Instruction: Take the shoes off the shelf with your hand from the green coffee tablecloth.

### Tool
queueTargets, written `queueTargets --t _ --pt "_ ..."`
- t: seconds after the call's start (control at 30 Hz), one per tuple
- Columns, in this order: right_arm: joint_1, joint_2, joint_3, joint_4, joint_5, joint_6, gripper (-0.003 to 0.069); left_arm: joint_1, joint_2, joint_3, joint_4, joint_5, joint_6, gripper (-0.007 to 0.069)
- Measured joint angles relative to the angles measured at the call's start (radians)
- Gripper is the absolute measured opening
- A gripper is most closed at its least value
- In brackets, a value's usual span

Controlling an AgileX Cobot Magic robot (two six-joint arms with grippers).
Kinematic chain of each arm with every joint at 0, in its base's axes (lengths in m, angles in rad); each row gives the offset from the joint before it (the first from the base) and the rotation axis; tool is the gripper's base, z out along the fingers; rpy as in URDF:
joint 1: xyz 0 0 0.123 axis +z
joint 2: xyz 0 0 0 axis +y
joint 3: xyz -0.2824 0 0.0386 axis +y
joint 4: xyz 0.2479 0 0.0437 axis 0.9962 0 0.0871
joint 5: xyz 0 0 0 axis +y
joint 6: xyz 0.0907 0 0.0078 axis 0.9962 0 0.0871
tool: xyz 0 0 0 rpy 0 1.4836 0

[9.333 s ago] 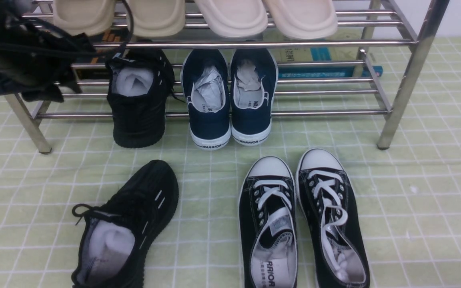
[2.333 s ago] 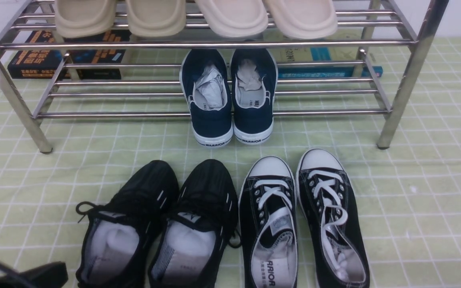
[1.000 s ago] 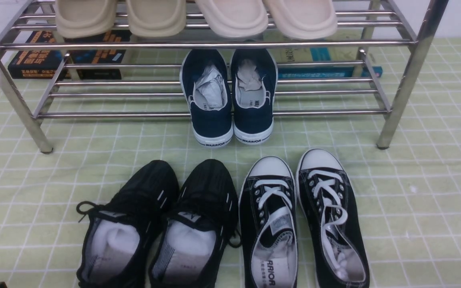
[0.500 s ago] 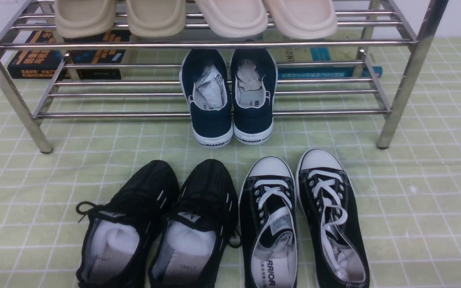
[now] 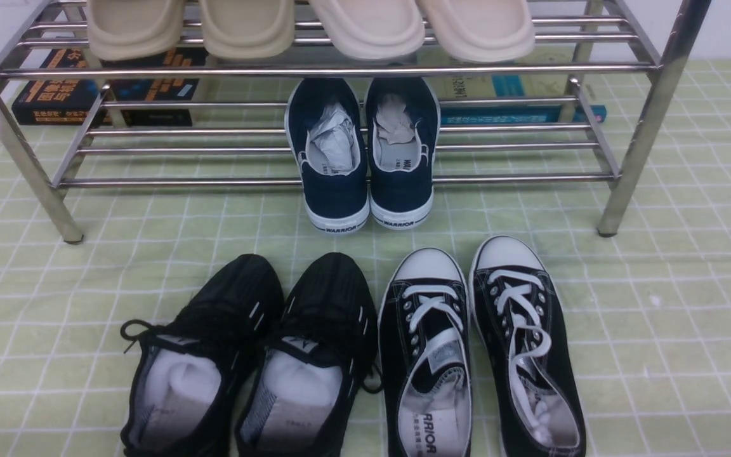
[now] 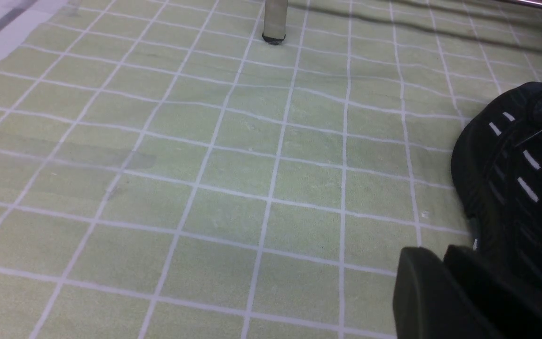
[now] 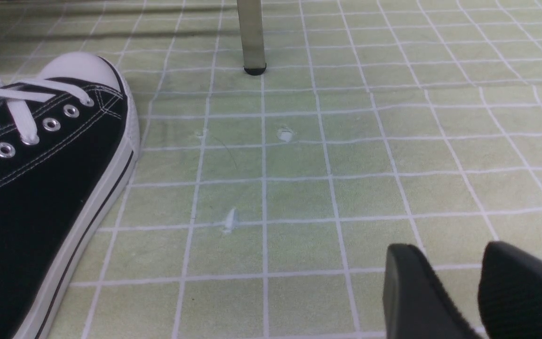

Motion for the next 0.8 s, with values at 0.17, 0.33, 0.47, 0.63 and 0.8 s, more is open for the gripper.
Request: queueTargets --t 0.17,0.33,0.47,0.63,0.8 --pt "0.0 0.0 0.0 0.0 0.0 0.0 0.0239 0.0 0.0 0.0 0.0 0.0 0.0 0.0093" --pt "0.0 0.0 0.0 0.0 0.0 0.0 0.0239 0.0 0.0 0.0 0.0 0.0 0.0 0.0101" --pt "0.0 0.0 0.0 0.0 0.0 0.0 0.0239 0.0 0.0 0.0 0.0 0.0 0.0 0.0106" --pt "0.0 0.0 0.0 0.0 0.0 0.0 0.0239 0.0 0.0 0.0 0.0 0.0 0.0 0.0106" --pt "0.0 0.0 0.0 0.0 0.0 0.0 0.0239 0.0 0.0 0.0 0.0 0.0 0.0 0.0106"
